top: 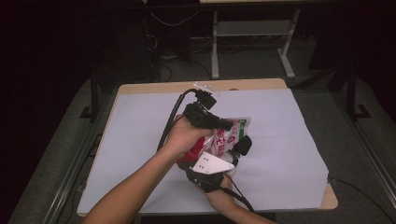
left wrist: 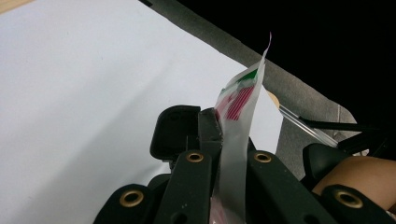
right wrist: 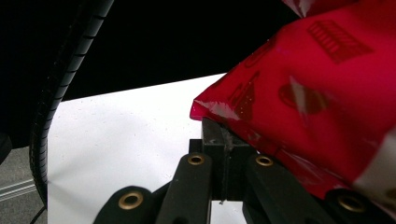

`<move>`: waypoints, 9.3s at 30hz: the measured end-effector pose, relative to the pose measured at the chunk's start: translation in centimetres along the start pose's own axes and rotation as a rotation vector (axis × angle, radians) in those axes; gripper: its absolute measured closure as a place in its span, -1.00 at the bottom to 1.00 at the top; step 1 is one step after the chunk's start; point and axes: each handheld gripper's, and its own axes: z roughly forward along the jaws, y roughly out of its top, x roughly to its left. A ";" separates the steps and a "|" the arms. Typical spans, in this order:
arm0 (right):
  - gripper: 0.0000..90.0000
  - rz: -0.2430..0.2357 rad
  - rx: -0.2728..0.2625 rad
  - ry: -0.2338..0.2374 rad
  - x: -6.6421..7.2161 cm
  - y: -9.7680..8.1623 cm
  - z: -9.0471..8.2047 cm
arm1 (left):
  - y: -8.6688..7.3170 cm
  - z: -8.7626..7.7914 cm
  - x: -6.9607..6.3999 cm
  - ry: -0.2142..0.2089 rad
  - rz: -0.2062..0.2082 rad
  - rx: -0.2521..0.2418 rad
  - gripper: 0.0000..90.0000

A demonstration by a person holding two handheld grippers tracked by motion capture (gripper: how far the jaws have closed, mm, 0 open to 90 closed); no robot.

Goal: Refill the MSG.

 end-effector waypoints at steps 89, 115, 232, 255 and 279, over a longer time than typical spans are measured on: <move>1.00 -0.001 -0.022 0.005 -0.2 0.4 0.0 | 0.3 1.3 -0.2 0.023 0.020 0.052 1.00; 1.00 -0.007 -0.026 0.003 -0.2 0.4 -0.1 | 0.2 1.5 -0.2 0.024 0.019 0.051 1.00; 1.00 0.023 0.103 -0.025 -0.4 -1.4 0.7 | -2.3 -3.6 2.0 -0.153 -0.040 -0.112 1.00; 1.00 0.035 0.126 -0.040 -0.5 -1.8 0.0 | -3.1 -5.2 2.2 -0.174 -0.014 -0.156 1.00; 1.00 0.075 0.166 -0.027 -1.1 -1.5 -1.9 | -5.9 -8.0 4.4 -0.149 -0.009 -0.280 1.00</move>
